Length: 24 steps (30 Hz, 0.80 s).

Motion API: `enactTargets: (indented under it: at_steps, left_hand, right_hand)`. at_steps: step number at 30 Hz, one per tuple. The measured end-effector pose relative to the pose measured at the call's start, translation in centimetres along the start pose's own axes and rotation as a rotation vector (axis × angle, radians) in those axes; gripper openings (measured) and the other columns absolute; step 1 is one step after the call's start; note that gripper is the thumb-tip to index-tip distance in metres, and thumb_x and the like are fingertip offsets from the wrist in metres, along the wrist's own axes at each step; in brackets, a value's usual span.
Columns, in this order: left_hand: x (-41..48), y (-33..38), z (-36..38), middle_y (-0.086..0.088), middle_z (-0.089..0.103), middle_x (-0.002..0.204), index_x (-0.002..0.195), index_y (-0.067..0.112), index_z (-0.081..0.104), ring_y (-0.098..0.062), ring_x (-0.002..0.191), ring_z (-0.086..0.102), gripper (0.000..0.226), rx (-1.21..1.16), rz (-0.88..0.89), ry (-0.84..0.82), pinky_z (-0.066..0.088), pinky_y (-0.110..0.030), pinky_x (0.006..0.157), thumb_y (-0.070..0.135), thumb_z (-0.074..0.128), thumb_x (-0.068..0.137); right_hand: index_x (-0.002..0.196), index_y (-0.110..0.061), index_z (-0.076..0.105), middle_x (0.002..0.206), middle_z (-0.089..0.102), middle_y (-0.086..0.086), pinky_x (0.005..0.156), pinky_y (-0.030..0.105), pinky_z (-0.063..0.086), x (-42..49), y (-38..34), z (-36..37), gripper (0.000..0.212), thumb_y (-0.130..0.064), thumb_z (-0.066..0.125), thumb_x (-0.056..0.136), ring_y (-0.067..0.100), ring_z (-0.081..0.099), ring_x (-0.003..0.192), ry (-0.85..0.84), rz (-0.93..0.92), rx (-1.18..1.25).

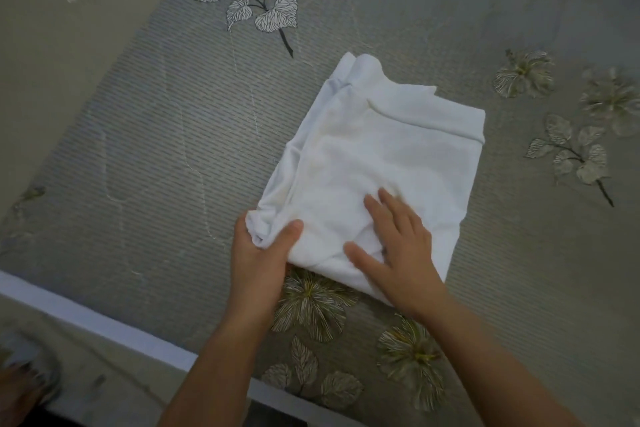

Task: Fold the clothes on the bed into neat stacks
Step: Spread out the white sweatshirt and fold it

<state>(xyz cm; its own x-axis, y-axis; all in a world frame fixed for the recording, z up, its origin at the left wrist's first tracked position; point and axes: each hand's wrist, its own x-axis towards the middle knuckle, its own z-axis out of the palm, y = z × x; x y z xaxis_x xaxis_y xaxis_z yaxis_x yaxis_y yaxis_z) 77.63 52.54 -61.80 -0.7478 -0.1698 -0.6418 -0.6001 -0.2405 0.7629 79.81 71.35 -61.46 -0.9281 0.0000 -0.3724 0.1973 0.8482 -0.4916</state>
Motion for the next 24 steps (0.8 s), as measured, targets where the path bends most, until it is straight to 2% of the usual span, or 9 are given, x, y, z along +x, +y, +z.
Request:
enactTargets:
  at_steps: [2,5,8,11,13,15,17,19,24]
  left_hand:
    - [0.2,-0.5,-0.3,0.002,0.068,0.107,0.108,0.02,0.058,-0.017,0.102,0.066,0.029,0.053,0.021,0.108,0.054,-0.033,0.083,0.023,0.072,0.082]
    - [-0.1,-0.9,-0.6,0.007,0.058,0.115,0.117,0.025,0.051,-0.01,0.103,0.059,0.037,0.308,0.229,0.235,0.051,-0.025,0.081,0.028,0.069,0.086]
    - [-0.6,-1.1,-1.0,0.002,0.044,0.118,0.116,0.016,0.053,-0.012,0.11,0.039,0.036,0.734,0.536,0.315,0.038,-0.033,0.09,0.032,0.066,0.087]
    - [-0.3,-0.6,-1.4,-0.005,0.053,0.115,0.104,0.013,0.06,-0.023,0.114,0.037,0.034,1.057,0.49,0.289,0.034,-0.045,0.094,0.043,0.06,0.088]
    - [0.3,0.1,-2.0,-0.003,0.059,0.106,0.096,0.017,0.063,-0.021,0.112,0.041,0.025,0.978,0.458,0.212,0.038,-0.046,0.095,0.041,0.059,0.089]
    - [0.9,0.8,-2.4,0.002,0.062,0.095,0.088,0.026,0.062,-0.012,0.097,0.053,0.013,0.644,0.411,0.149,0.047,-0.032,0.084,0.039,0.061,0.089]
    - [1.4,0.8,-2.6,0.007,0.063,0.083,0.083,0.027,0.062,-0.003,0.076,0.056,0.009,0.329,0.313,0.186,0.048,-0.018,0.067,0.032,0.062,0.091]
    - [1.6,0.0,-2.5,0.008,0.061,0.077,0.079,0.022,0.061,0.0,0.068,0.053,0.012,0.137,0.172,0.273,0.045,-0.013,0.06,0.024,0.063,0.091]
    - [2.0,-0.9,-2.1,0.009,0.063,0.081,0.077,0.023,0.06,0.002,0.07,0.057,0.015,0.181,0.156,0.304,0.045,-0.008,0.058,0.028,0.063,0.091]
  right_hand:
    - [0.15,-0.028,0.022,0.158,0.016,-0.005,0.117,0.036,0.012,-1.7,1.5,0.6,0.076,-0.066,0.042,0.087,0.013,0.01,0.145,0.019,-0.004,-0.03]
    - [0.145,-0.02,0.033,0.149,0.032,0.005,0.111,0.039,0.023,-3.0,2.5,0.7,0.076,-0.062,0.049,0.083,0.02,0.025,0.137,0.179,-0.027,-0.05]
    - [0.123,-0.018,0.047,0.129,0.04,0.005,0.099,0.038,0.032,-3.8,2.9,0.8,0.062,-0.061,0.054,0.078,0.022,0.038,0.12,0.259,-0.141,-0.145]
    - [0.1,-0.016,0.056,0.108,0.051,0.005,0.086,0.032,0.032,-4.3,2.9,1.1,0.044,-0.055,0.053,0.08,0.023,0.048,0.099,0.207,-0.27,-0.252]
    - [0.091,-0.014,0.061,0.094,0.055,0.003,0.077,0.033,0.031,-4.3,3.1,1.1,0.035,-0.047,0.05,0.086,0.024,0.053,0.085,0.177,-0.323,-0.271]
    - [0.09,-0.014,0.062,0.088,0.055,0.001,0.072,0.034,0.032,-3.9,3.1,0.7,0.031,-0.041,0.046,0.092,0.023,0.052,0.079,0.156,-0.365,-0.269]
    - [0.092,-0.015,0.062,0.087,0.056,0.0,0.07,0.034,0.034,-3.6,3.1,0.5,0.029,-0.038,0.045,0.094,0.023,0.051,0.077,0.133,-0.411,-0.292]
    - [0.092,-0.015,0.063,0.087,0.057,0.0,0.07,0.034,0.036,-3.5,3.0,0.4,0.024,-0.037,0.052,0.092,0.022,0.052,0.077,0.092,-0.464,-0.356]
    - [0.092,-0.016,0.059,0.087,0.055,0.001,0.067,0.037,0.036,-3.7,4.1,-0.2,0.038,-0.043,0.071,0.068,0.024,0.051,0.076,0.022,-0.404,-0.53]
